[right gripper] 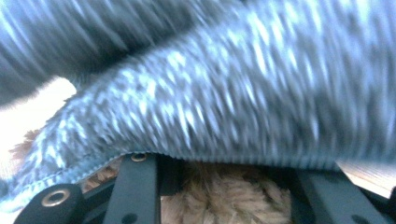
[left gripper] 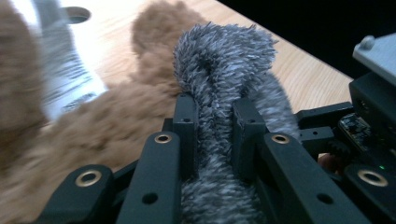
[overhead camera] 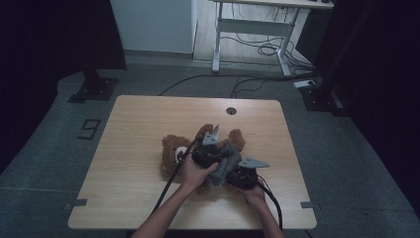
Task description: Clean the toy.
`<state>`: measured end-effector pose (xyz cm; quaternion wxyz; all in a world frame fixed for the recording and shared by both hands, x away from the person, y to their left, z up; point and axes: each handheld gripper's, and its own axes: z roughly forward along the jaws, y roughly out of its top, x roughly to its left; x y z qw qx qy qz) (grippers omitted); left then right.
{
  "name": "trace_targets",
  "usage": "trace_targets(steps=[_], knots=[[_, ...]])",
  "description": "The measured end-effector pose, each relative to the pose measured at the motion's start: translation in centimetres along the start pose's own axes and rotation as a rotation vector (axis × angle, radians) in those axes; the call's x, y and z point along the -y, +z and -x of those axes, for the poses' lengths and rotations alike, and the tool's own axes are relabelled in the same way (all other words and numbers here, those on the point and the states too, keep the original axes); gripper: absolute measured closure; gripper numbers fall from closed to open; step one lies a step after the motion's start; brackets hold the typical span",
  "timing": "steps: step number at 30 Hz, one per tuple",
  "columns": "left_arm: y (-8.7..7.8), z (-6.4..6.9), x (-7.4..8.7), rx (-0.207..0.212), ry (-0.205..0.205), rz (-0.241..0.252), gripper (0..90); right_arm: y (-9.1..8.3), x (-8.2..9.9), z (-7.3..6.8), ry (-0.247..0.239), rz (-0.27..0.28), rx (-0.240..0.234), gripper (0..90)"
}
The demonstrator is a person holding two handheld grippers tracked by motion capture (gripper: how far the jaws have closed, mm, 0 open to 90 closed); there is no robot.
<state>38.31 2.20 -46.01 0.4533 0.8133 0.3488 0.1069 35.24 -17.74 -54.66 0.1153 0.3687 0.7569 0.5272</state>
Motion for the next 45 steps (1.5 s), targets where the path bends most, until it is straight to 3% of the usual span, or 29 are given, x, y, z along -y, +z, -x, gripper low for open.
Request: trace_targets(steps=[3, 6, 9, 13, 17, 20, 24, 27, 31, 36, 41, 45], knots=[[-1.8, -0.9, 0.3, -0.055, 0.001, 0.015, 74.9, 0.0, 0.0, 0.0, 0.003, 0.001, 0.000, 58.6], [-3.7, -2.8, 1.1, -0.098, -0.028, 0.022, 75.2, 0.0, 0.0, 0.0, 0.009, 0.006, 0.001, 58.6], [-6.2, -4.7, 2.5, -0.135, -0.060, 0.058, 75.3, 0.0, 0.0, 0.1, 0.012, 0.007, 0.000, 58.6], [-9.3, -7.1, 4.5, -0.116, -0.146, 0.132, 75.4, 0.0, 0.1, 0.0, 0.003, 0.008, 0.000, 58.4], [-11.7, -8.9, 5.9, -0.191, -0.175, 0.167, 75.4, 0.0, 0.1, 0.0, 0.005, 0.009, 0.002, 58.4], [-12.0, -10.9, 7.8, -0.220, -0.227, 0.126, 75.5, 0.0, 0.1, 0.0, 0.006, 0.009, 0.003, 58.4], [-11.4, -12.9, 10.6, -0.200, -0.309, 0.097, 75.7, 0.0, 0.1, 0.0, 0.007, 0.009, 0.002, 58.4], [-11.0, -13.7, 11.9, -0.231, -0.314, 0.038, 75.7, 0.0, 0.1, 0.0, 0.009, 0.011, 0.002, 58.4], [-10.4, -14.4, 13.1, -0.217, -0.350, -0.004, 75.6, 0.0, 0.1, 0.0, 0.008, 0.011, 0.003, 58.5], [-11.7, -14.2, 11.3, -0.190, -0.355, 0.078, 75.0, 0.1, 0.1, 0.1, 0.012, 0.010, 0.010, 58.5], [-13.0, -12.4, 6.7, -0.165, -0.276, 0.156, 74.8, 0.2, 0.0, 0.2, 0.012, 0.013, 0.021, 58.6], [-12.4, -11.3, 3.3, -0.133, -0.233, 0.184, 74.6, 0.4, 0.0, 0.3, 0.008, 0.022, 0.060, 58.8]])
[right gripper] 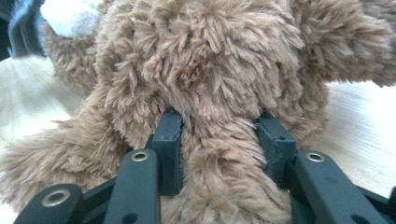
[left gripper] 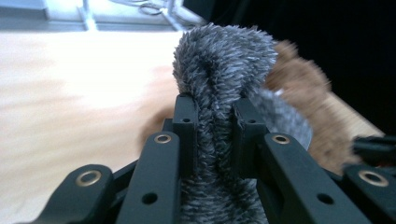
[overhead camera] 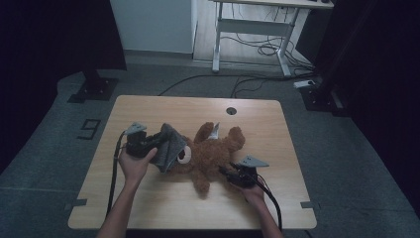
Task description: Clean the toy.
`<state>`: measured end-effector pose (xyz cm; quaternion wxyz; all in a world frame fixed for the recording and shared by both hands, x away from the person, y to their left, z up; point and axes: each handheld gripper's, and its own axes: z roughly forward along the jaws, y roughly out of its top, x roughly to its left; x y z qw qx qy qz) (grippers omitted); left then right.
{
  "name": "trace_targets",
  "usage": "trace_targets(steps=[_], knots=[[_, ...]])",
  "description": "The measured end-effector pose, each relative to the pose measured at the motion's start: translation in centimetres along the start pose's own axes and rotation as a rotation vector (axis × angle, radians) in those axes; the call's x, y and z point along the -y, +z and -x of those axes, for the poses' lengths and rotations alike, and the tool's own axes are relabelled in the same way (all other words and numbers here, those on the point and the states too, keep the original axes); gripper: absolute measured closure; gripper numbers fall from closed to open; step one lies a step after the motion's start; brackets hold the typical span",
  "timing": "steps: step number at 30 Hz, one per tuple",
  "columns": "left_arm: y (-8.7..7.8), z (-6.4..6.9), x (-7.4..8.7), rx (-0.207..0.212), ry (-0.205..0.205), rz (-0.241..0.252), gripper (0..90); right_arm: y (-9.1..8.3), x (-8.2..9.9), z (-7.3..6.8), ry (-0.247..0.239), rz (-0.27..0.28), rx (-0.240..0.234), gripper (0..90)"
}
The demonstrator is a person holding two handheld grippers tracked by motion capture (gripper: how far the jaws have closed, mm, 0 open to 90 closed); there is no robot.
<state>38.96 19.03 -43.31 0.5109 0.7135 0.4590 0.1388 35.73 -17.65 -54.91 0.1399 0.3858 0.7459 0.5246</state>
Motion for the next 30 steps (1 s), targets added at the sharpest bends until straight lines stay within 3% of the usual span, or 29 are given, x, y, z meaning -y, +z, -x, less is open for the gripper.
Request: trace_targets(steps=[4, 7, 14, 18, 22, 27, 30], knots=[[2.6, 1.7, -1.7, 0.017, 0.052, -0.031, 74.4, 0.3, -0.2, 0.2, 0.000, 0.003, 0.014, 58.9], [4.8, 2.2, -2.5, 0.008, 0.069, -0.060, 74.2, 0.6, -0.4, 0.7, 0.007, 0.004, 0.018, 58.9], [8.5, 1.6, -2.1, 0.037, 0.027, -0.141, 74.5, 1.2, -0.9, 1.6, 0.007, 0.000, 0.028, 58.9], [8.7, 1.4, -1.0, 0.081, 0.002, -0.154, 74.9, 1.2, -1.0, 1.5, -0.003, -0.005, 0.031, 58.9], [8.1, 1.5, -0.2, 0.085, 0.005, -0.166, 75.5, 1.0, -0.9, 1.1, -0.011, -0.015, 0.034, 57.6], [7.2, 1.9, 1.5, 0.095, 0.016, -0.120, 76.2, 0.3, -0.9, 0.5, -0.038, -0.019, 0.027, 47.0], [6.6, 2.2, 2.5, 0.101, 0.018, -0.083, 76.4, -0.4, -1.0, 0.4, -0.022, -0.012, 0.025, 38.8]])
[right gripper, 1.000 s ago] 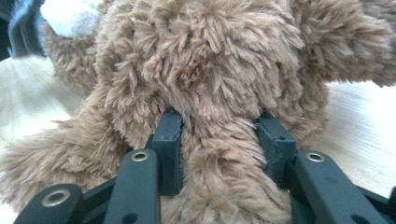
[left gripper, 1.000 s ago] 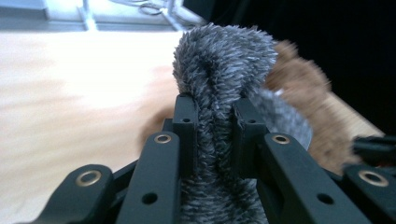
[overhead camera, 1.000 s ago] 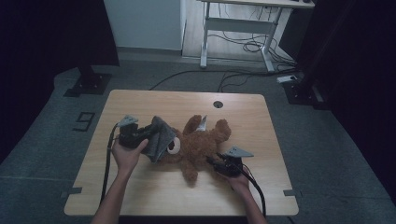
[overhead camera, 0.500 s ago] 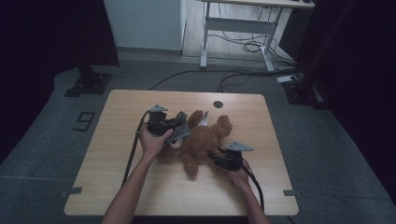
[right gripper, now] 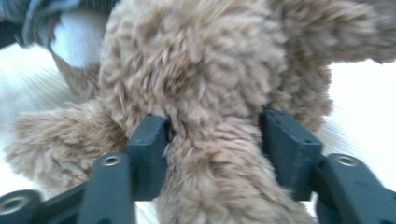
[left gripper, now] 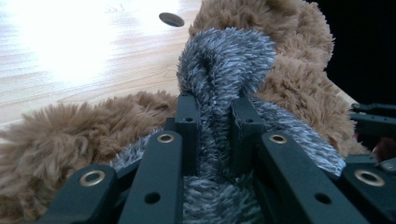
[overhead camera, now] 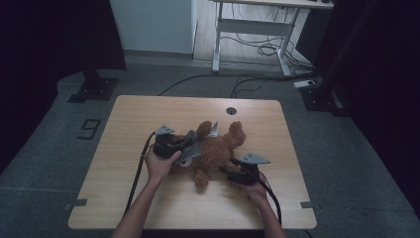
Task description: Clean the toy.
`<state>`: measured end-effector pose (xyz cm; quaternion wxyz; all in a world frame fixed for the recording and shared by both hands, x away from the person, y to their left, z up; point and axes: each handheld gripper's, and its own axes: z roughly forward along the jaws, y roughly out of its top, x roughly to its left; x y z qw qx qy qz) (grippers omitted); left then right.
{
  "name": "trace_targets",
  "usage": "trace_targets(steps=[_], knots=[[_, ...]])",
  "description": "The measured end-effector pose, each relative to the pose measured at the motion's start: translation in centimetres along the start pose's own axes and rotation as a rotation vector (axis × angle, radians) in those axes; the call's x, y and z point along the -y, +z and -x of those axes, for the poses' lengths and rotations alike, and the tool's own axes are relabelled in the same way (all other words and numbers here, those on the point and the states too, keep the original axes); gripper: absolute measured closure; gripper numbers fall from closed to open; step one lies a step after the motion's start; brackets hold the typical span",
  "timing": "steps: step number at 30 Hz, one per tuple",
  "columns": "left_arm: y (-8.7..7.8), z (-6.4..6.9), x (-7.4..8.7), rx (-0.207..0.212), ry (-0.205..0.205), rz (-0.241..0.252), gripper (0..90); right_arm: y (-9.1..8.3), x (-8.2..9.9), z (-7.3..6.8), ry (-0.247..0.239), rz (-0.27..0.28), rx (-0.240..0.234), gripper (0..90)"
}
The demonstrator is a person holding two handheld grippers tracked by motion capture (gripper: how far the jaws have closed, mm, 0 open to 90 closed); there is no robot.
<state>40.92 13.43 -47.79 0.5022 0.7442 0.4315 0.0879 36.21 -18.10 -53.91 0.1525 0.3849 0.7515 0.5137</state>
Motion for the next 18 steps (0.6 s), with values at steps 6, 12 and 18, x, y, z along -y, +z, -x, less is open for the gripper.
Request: trace_targets(steps=[6, 12, 18], knots=[[-0.8, 0.7, 1.5, 0.009, 0.012, 0.042, 76.5, -2.0, -1.2, 0.4, 0.023, 0.075, 0.068, 24.3], [-1.2, 1.3, 2.3, 0.009, 0.022, 0.063, 76.6, -2.5, -4.0, 2.2, 0.074, 0.119, 0.184, 17.5], [-1.4, 1.2, 2.6, 0.019, 0.021, 0.071, 76.5, -1.2, -6.5, 3.7, 0.160, 0.106, 0.156, 23.5]])
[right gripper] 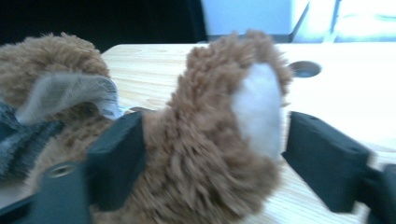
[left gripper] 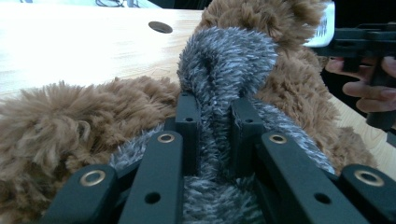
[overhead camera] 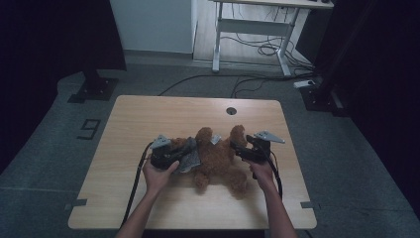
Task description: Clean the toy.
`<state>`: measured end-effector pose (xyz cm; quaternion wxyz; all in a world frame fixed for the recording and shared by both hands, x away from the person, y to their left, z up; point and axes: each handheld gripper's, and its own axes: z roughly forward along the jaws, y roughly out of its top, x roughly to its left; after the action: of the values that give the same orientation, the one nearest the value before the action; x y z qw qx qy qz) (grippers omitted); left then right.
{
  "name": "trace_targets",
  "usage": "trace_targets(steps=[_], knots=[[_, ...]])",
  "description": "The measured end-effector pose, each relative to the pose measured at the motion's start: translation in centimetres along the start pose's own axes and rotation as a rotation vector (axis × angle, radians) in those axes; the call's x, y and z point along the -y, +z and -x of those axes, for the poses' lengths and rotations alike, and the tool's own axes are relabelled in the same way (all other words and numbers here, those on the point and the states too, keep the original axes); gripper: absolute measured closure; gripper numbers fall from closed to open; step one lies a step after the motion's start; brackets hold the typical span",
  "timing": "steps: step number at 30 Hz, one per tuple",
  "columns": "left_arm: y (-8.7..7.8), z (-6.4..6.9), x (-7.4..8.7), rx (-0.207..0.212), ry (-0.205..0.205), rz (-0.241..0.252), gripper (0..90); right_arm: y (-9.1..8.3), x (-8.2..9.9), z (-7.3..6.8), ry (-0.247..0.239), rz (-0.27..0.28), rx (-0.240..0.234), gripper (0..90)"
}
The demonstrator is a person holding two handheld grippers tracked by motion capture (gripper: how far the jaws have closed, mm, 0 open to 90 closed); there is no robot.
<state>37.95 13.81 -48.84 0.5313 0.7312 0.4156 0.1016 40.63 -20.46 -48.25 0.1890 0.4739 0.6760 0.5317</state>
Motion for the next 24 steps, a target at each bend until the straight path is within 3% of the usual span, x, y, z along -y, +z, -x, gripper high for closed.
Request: trace_targets(steps=[1, 2, 6, 16, 24], knots=[[0.0, 0.0, 0.0, 0.000, 0.000, 0.000, 76.5, 0.0, 0.0, 0.0, 0.000, 0.000, 0.000, 23.5], [-0.1, 0.1, 0.1, -0.001, 0.002, 0.001, 76.4, 0.5, 0.2, -0.3, 0.013, -0.014, 0.001, 37.6], [-0.4, 0.3, 0.4, 0.012, 0.000, 0.004, 76.4, 0.0, 1.4, -0.8, -0.006, -0.013, -0.004, 52.5], [-1.4, 1.4, 1.5, 0.029, 0.005, 0.019, 76.2, -2.0, 4.5, -1.7, -0.076, 0.032, -0.022, 60.9], [-2.1, 2.0, 1.3, 0.035, 0.002, 0.005, 75.1, -2.9, 6.5, -2.3, -0.124, 0.087, -0.008, 62.4]])
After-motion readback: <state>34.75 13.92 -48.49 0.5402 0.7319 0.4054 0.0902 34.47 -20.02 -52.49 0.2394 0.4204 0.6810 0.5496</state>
